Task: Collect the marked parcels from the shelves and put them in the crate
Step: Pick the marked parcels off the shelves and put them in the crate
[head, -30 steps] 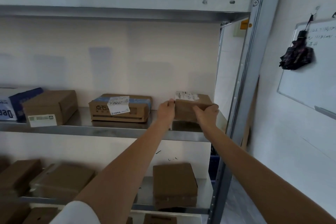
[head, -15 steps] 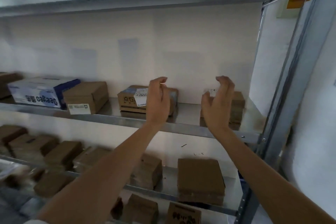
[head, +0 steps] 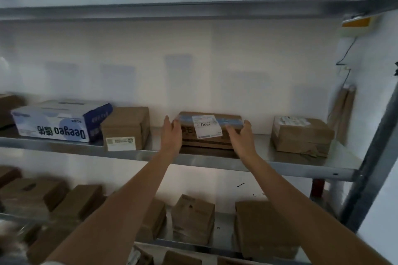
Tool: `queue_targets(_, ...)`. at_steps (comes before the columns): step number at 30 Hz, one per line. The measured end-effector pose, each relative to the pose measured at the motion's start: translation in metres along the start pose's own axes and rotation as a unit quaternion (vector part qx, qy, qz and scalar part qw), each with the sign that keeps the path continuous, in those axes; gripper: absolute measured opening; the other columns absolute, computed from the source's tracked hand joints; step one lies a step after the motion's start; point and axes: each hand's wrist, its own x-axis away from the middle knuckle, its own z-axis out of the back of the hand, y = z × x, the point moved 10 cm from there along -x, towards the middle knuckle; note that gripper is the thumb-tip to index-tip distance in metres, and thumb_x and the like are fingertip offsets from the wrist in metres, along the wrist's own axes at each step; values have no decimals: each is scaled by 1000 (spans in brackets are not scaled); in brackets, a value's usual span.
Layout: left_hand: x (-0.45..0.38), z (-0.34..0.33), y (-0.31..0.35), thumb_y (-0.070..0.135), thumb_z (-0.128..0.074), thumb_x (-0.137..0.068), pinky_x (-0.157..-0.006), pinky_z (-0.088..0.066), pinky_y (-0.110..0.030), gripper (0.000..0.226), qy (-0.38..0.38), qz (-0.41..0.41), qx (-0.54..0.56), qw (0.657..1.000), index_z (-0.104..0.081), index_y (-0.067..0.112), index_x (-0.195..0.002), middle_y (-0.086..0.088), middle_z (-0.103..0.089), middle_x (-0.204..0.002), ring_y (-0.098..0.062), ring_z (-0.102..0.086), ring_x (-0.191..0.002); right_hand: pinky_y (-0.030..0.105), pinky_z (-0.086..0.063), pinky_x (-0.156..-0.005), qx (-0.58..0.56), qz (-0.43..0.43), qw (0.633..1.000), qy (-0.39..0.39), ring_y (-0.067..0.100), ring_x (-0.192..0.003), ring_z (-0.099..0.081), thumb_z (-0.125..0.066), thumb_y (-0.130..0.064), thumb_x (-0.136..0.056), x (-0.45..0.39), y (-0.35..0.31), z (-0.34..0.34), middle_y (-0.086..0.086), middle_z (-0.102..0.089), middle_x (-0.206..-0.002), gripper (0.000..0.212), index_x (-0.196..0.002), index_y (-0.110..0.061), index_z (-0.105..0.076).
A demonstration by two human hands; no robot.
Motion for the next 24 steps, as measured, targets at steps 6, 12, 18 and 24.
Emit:
queue_targets(6,2,10,-8,20,-33,-104,-74,-44,-16,27,21,-26,130,991,-50,13,-124,-1,-58,-108,-15,-56,-99,19,-38,-84,-23,-12,998,51,11,-107,-45,-47,-17,-99,14,2,3,-1,-47,-123,45,-142,-15,-33)
queue_targets(12,10,18,8,5,-35,-101,-71,-48,-8,26,34,-81,218,972,-51,3,-122,0,-58,-103,-3,-58,-91,11,-42,-85,-54,42,993,101,9,-113,-48,-51,-10,-97,36,-11,15,-6,-46,-123,50,-143,-16,-32)
queue_targets(18,3,12,22,29,-37,-103,-81,-49,-19,31,-19,-92,146,985,-55,9,-117,-3,-61,-105,-17,-58,-101,6,-44,-63,-36,18,993,112,4,-94,-55,-53,-29,-97,24,-26,42,0,-56,-115,37,-129,-10,-51)
queue_targets(24,5,3,16,42,-38,-100,-86,-47,-27,41,-11,-31,98,995,-57,8,-113,-3,-61,-103,-17,-57,-98,23,-38,-71,7,-35,994,105,16,-100,-55,-51,-46,-94,14,-18,48,3,-60,-111,44,-121,-11,-56)
